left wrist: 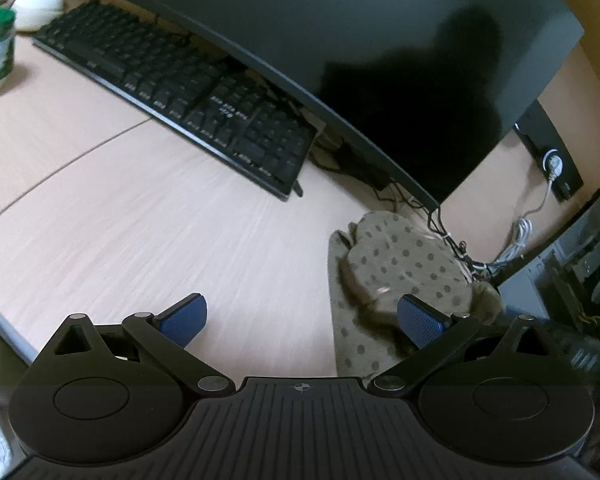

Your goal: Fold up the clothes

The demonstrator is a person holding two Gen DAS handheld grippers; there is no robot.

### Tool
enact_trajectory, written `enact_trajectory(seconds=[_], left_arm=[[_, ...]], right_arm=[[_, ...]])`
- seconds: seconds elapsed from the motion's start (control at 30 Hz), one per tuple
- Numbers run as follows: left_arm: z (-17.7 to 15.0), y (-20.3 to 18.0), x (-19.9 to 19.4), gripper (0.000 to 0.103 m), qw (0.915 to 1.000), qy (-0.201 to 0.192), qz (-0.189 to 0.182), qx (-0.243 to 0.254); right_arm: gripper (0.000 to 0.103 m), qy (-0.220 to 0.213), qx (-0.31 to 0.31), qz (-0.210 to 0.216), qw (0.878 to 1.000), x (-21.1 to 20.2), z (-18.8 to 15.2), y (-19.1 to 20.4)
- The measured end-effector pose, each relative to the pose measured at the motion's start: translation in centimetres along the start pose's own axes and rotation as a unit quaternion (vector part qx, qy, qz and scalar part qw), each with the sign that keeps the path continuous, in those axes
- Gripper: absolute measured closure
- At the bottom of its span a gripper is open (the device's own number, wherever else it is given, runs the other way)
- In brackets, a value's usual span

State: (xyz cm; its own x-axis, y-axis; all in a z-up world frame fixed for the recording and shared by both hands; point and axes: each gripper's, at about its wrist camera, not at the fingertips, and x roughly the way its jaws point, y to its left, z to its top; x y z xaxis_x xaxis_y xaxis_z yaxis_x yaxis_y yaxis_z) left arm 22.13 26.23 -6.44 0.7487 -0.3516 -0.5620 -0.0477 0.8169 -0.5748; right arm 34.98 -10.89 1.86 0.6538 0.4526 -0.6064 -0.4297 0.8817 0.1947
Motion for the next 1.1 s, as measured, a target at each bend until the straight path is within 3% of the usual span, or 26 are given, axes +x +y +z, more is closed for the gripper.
enact_trajectory(seconds=[0.07, 0.23, 0.27, 0.3, 0.4, 0.5, 0.6, 0.63, 0.67, 0.77, 0.8, 0.87, 0.93, 1.03, 1.07, 1.1], left_arm=[[-0.2, 0.2, 0.2, 0.0, 1.0, 0.004, 0.002, -0.003], [-0.4, -0.2, 0.8, 0.0, 0.9999, 0.014, 0.004, 0.009], [-0.4, -0.3, 0.8, 0.0, 0.9998, 0.014, 0.006, 0.015], [-0.4, -0.5, 0.8, 0.0, 0.9996, 0.014, 0.008, 0.022], [-0.4, -0.8, 1.1, 0.0, 0.9994, 0.016, 0.008, 0.03], [-0.7, -1.4, 1.6, 0.0, 0.9988, 0.025, -0.001, 0.041], [-1.2, -2.9, 2.3, 0.0, 0.9954, 0.048, -0.019, 0.08], [-1.6, -3.6, 2.4, 0.0, 0.9926, 0.059, -0.025, 0.103], [-1.9, -4.3, 2.4, 0.0, 0.989, 0.069, -0.031, 0.127], [-2.9, -6.3, 2.4, 0.0, 0.9749, 0.098, -0.056, 0.192], [-3.3, -6.9, 2.4, 0.0, 0.9692, 0.11, -0.067, 0.21], [-4.3, -8.0, 2.8, 0.0, 0.9566, 0.14, -0.091, 0.239], [-5.7, -9.1, 3.8, 0.0, 0.9459, 0.159, -0.078, 0.272], [-7.1, -10.6, 5.8, 0.0, 0.9352, 0.161, -0.035, 0.314], [-7.2, -10.8, 6.2, 0.0, 0.9345, 0.159, -0.024, 0.317], [-7.1, -10.8, 6.5, 0.0, 0.935, 0.157, -0.017, 0.317]], right_arm=[[0.06, 0.004, 0.026, 0.016, 1.0, 0.1, 0.1, -0.9], [0.059, 0.081, -0.017, 0.051, 0.995, 1.9, -2.7, 0.8], [0.056, 0.085, -0.048, 0.05, 0.994, 1.6, -3.3, 1.3], [0.047, 0.087, -0.081, 0.047, 0.992, 1.2, -3.9, 1.9], [0.029, 0.081, -0.199, 0.023, 0.976, -1.2, -5.8, 3.7], [0.028, 0.099, -0.276, 0.005, 0.956, -1.7, -7.9, 4.6], [0.028, 0.098, -0.332, -0.038, 0.937, -0.3, -10.1, 5.5], [0.032, 0.093, -0.33, -0.052, 0.938, 0.2, -10.1, 5.6], [0.056, 0.087, -0.325, -0.065, 0.939, 0.8, -9.9, 5.6], [0.074, 0.071, -0.176, -0.047, 0.981, 0.1, -5.6, 2.6], [0.076, 0.059, -0.116, -0.038, 0.991, -0.6, -3.9, 1.2], [0.079, 0.048, -0.078, -0.022, 0.996, -1.9, -2.2, 0.0], [0.079, 0.04, -0.048, -0.005, 0.998, -3.1, -0.7, -1.0], [0.076, 0.079, -0.13, -0.012, 0.988, -2.9, -2.5, 0.7], [0.07, 0.092, -0.156, -0.017, 0.983, -2.8, -3.4, 1.3], [0.058, 0.094, -0.165, -0.026, 0.981, -3.0, -4.2, 1.4]])
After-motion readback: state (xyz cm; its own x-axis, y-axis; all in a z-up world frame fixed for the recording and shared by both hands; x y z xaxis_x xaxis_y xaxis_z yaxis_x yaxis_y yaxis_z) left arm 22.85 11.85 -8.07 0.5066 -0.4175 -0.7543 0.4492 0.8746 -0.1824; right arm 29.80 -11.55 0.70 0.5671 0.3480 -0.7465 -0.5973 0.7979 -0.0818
